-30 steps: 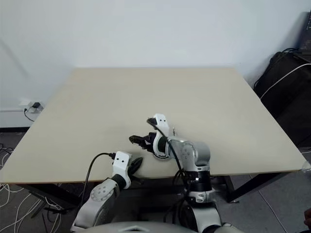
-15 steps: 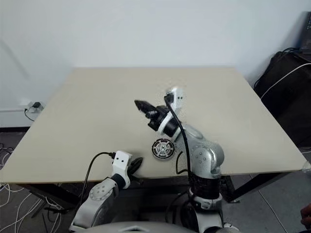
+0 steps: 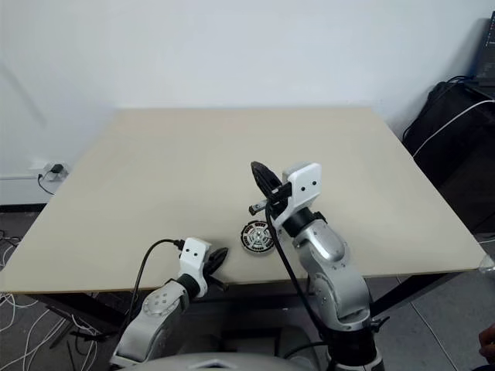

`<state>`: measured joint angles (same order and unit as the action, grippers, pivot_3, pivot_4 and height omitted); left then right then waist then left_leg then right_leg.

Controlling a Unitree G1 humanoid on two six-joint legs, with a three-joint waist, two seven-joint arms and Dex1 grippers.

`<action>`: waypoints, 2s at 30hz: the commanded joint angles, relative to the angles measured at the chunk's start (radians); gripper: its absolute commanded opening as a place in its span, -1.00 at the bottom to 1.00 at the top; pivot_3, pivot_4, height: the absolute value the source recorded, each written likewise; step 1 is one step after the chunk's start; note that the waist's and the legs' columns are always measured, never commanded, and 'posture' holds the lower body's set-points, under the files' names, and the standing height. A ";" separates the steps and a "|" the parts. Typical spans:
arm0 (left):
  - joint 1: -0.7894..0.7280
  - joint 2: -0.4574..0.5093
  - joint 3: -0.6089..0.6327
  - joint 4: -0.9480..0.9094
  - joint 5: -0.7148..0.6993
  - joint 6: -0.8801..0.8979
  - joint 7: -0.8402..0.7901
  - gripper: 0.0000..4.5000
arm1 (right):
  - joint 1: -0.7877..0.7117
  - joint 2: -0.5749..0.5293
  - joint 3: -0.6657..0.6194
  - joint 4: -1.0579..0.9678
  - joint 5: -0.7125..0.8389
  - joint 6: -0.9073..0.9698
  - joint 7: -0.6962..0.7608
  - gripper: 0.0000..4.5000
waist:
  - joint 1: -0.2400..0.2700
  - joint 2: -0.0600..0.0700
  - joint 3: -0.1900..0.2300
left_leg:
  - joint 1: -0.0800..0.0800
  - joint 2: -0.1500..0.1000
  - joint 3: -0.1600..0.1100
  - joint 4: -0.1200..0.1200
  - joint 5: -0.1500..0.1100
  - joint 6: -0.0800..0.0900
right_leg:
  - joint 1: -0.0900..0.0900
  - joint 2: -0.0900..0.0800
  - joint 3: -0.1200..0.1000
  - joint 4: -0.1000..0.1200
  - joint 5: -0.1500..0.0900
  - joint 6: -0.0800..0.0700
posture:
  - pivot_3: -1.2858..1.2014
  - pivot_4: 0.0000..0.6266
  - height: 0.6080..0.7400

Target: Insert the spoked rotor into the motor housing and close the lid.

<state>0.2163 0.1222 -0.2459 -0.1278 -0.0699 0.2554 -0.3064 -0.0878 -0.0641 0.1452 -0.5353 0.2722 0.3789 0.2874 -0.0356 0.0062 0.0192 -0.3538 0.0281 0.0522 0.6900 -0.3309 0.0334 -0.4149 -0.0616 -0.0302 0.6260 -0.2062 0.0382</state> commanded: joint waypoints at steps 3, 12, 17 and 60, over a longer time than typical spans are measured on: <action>-0.019 0.003 0.000 -0.031 0.041 -0.066 0.027 -1.00 | 0.006 0.013 -0.018 -0.016 -0.029 -0.067 -0.046 -0.98 | 0.003 0.000 0.000 | 0.000 0.000 0.000 0.000 0.000 0.000 | 0.000 0.000 0.000 0.000 0.000 0.000 | 0.03 -1.00 1.00; -0.017 -0.011 0.002 0.015 0.107 -0.220 0.094 -1.00 | 0.023 -0.010 -0.059 0.045 -0.107 -0.121 -0.114 -0.98 | 0.014 0.000 0.000 | 0.000 0.000 0.000 0.000 0.000 0.000 | 0.000 0.000 0.000 0.000 0.000 -0.001 | 0.03 -1.00 1.00; -0.012 -0.013 0.004 0.024 0.086 -0.244 0.076 -1.00 | 0.019 -0.028 -0.105 0.073 -0.116 -0.120 -0.127 -0.98 | 0.015 0.000 0.000 | 0.000 0.000 0.000 0.000 0.000 0.000 | 0.000 0.000 0.000 0.000 0.000 -0.001 | 0.03 -1.00 1.00; 0.018 -0.022 0.030 0.027 0.010 -0.267 0.009 -1.00 | 0.120 -0.219 -0.055 0.153 -0.060 0.127 0.178 -0.98 | 0.018 -0.002 0.000 | 0.002 0.000 0.001 0.000 0.000 0.000 | 0.002 0.000 0.001 0.000 0.000 0.000 | 0.03 -1.00 1.00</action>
<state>0.2418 0.1013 -0.2079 -0.0822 -0.0593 0.0109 -0.2888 0.0401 -0.2839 0.0853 -0.3435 0.1847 0.5277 0.4450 -0.0181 0.0045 0.0191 -0.3516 0.0280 0.0531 0.6900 -0.3310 0.0339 -0.4127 -0.0616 -0.0294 0.6257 -0.2065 0.0379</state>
